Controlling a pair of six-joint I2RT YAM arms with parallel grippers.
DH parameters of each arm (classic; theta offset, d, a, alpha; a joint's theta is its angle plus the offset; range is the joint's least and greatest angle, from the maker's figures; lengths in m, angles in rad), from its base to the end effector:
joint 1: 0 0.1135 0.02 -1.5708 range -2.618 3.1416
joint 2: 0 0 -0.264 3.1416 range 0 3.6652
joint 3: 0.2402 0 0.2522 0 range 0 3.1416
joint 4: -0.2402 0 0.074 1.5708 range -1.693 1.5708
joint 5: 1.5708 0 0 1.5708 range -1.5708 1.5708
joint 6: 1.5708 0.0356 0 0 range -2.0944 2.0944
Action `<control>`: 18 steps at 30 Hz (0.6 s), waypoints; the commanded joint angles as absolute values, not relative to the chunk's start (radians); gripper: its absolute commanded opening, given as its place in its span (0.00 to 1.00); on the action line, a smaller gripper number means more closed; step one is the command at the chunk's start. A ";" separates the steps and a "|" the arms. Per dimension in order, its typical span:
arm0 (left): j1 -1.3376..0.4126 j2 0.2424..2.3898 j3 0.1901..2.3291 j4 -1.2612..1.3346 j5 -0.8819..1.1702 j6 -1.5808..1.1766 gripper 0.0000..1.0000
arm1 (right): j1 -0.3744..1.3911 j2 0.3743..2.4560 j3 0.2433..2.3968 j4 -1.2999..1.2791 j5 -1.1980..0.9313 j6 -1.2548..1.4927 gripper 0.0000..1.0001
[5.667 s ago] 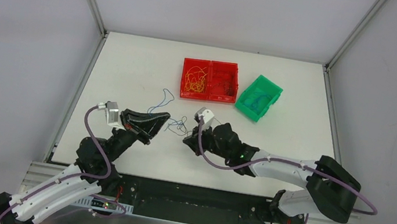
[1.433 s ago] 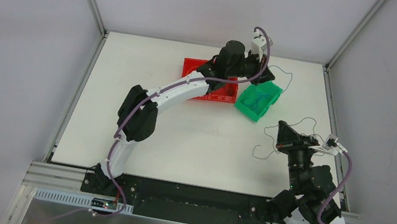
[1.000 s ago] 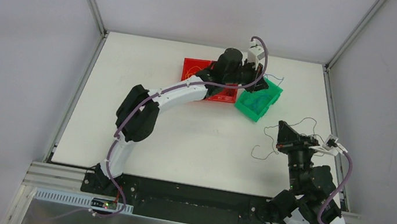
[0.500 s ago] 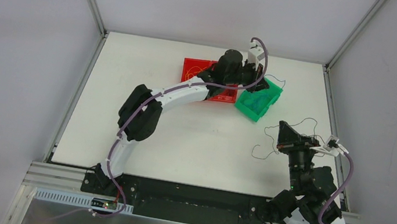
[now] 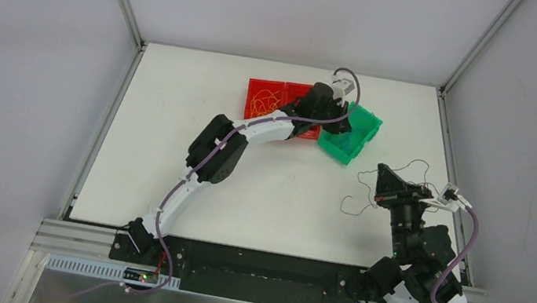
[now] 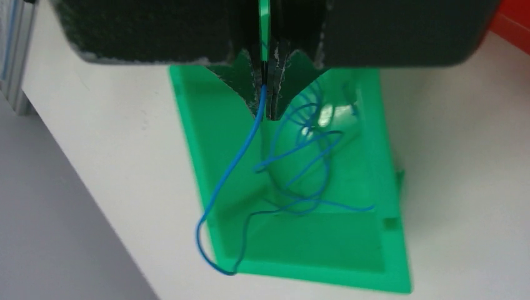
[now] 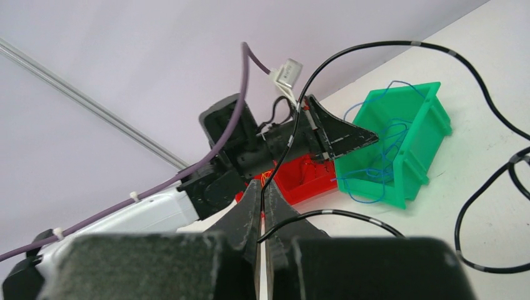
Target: Untangle the cables
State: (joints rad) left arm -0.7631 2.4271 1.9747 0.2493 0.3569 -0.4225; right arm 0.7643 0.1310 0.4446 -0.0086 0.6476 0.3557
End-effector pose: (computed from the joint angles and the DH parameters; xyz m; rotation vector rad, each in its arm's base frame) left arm 0.4042 -0.4037 0.2117 0.5959 1.8211 -1.1468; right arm 0.0657 0.0332 0.3114 0.3006 1.3149 0.5394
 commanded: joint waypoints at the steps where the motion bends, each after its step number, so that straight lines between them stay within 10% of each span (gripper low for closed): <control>1: -0.749 2.473 2.108 0.105 0.241 -0.518 0.00 | 0.764 0.128 0.447 0.017 0.652 0.363 0.00; 18: -0.816 2.518 2.225 -0.138 0.042 -0.476 0.00 | 0.764 0.123 0.443 0.020 0.650 0.361 0.00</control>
State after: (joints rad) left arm -0.7731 2.5568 2.2322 -0.0895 0.1280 -0.5339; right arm 0.7643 0.1310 0.4435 -0.0082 0.6472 0.3580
